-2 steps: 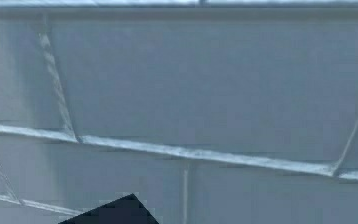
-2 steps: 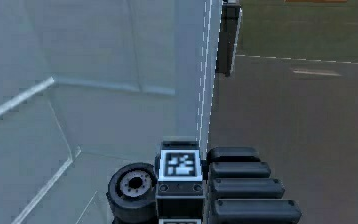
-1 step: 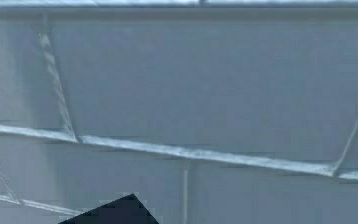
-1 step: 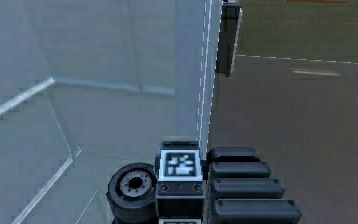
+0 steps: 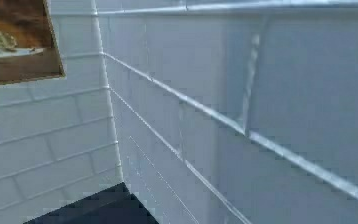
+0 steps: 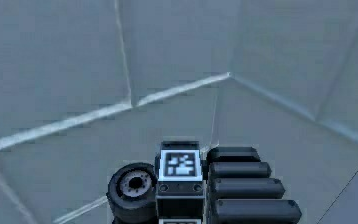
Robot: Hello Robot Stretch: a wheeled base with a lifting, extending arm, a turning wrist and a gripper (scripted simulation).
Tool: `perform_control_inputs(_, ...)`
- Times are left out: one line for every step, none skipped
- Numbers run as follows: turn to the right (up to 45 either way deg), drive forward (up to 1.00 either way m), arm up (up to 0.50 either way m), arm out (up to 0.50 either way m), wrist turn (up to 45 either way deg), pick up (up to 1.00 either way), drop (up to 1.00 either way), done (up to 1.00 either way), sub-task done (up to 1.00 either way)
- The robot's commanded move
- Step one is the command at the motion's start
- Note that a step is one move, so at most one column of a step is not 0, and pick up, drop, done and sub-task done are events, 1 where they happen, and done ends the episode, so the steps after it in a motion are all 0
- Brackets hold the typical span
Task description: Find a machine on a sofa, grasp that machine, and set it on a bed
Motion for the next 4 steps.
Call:
perform_control_inputs(-45.0,0.0,0.0,0.0,0.0,0.0,0.0,0.0,0.0)
perform_control_inputs(-45.0,0.0,0.0,0.0,0.0,0.0,0.0,0.0,0.0)
perform_control_inputs(-27.0,0.0,0.0,0.0,0.0,0.0,0.0,0.0,0.0)
perform_control_inputs(0.0,0.25,0.0,0.0,0.0,0.0,0.0,0.0,0.0)
